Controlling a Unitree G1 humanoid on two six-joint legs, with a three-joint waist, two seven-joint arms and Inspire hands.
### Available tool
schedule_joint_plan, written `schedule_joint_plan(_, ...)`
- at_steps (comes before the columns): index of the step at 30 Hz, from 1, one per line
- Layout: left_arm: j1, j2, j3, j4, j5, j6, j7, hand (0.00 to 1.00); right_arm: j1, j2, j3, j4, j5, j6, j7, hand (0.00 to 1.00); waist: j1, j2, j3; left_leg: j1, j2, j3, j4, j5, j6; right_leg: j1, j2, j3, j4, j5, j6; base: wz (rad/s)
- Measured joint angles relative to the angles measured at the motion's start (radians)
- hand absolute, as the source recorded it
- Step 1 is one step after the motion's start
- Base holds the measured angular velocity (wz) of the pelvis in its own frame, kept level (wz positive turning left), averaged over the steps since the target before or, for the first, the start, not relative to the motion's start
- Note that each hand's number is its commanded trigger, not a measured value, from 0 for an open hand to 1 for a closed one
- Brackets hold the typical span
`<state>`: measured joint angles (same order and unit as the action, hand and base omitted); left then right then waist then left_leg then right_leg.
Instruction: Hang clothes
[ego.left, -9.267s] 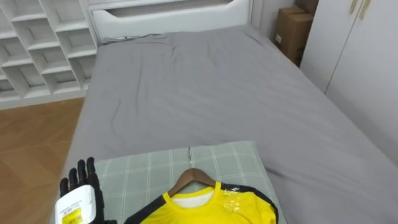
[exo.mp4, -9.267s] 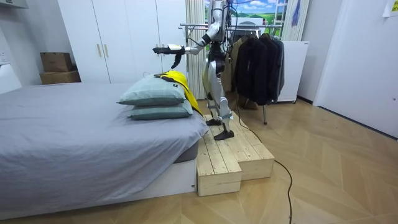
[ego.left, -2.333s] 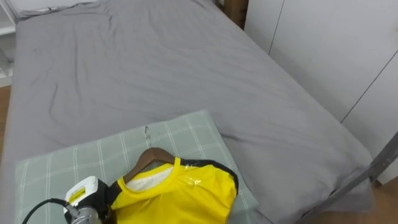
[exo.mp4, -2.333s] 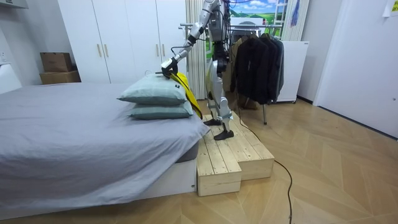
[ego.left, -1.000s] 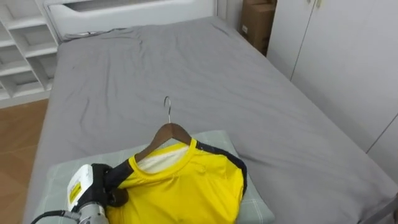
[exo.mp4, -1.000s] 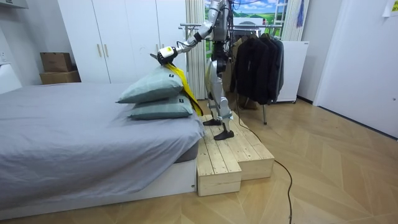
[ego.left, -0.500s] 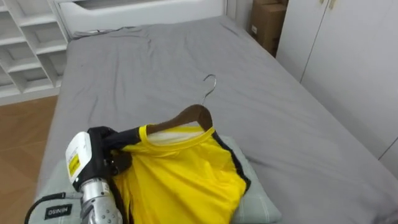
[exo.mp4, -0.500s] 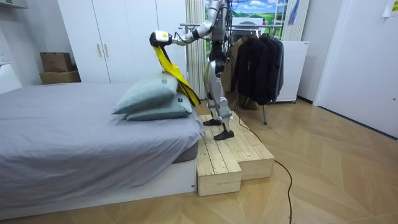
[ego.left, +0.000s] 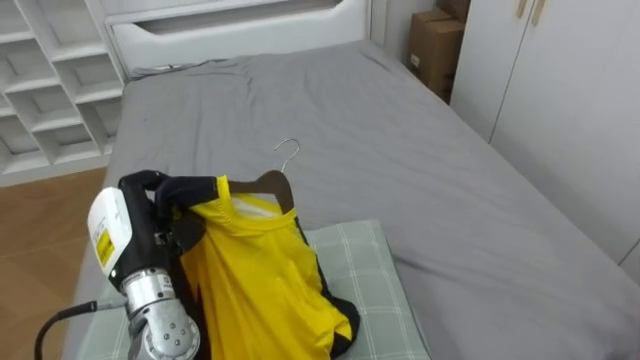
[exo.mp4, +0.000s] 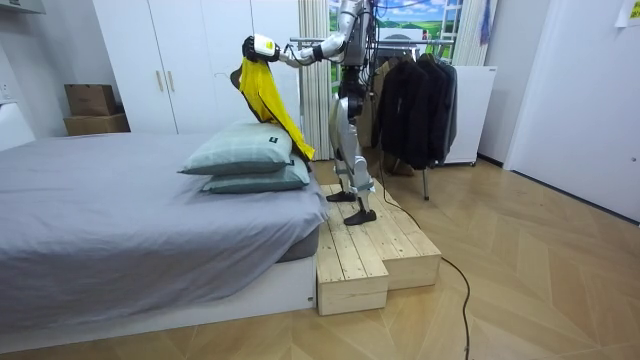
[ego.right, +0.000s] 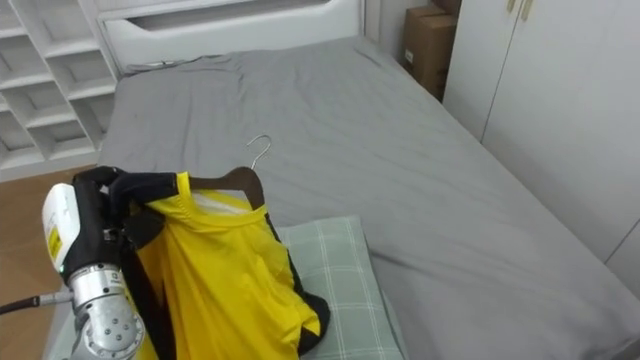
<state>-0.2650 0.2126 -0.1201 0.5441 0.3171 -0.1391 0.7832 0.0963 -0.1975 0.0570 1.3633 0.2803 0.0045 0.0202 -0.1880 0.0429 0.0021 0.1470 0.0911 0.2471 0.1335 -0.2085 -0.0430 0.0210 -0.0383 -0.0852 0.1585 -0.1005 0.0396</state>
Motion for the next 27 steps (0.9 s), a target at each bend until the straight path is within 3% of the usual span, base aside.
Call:
schedule_joint_plan(17,0.000,0.001,0.000,-0.082,0.008,0.000,0.000,1.00,-0.007,0.003,-0.001,0.015,-0.013,0.001,0.004,0.00,0.001,-0.008,0.0014,0.000,0.000,-0.001,-0.003,0.000,0.000,-0.003,0.000,-0.004,-0.006,0.000,0.000,0.00)
schedule_joint_plan(22,0.000,0.001,-0.001,-0.132,0.085,-0.003,0.003,1.00,-0.016,0.003,0.000,0.014,-0.013,0.002,-0.007,0.00,0.002,-0.009,0.0022,-0.003,0.000,-0.002,-0.004,0.000,0.000,-0.001,0.000,-0.004,-0.005,-0.001,0.000,0.00)
schedule_joint_plan(27,0.001,0.016,-0.007,-0.154,0.166,-0.002,0.002,1.00,-0.043,0.001,-0.001,-0.008,-0.005,0.002,-0.004,0.00,0.004,-0.021,0.0084,-0.004,0.000,-0.001,-0.003,0.000,0.000,-0.004,0.000,-0.002,-0.005,-0.001,0.000,0.00)
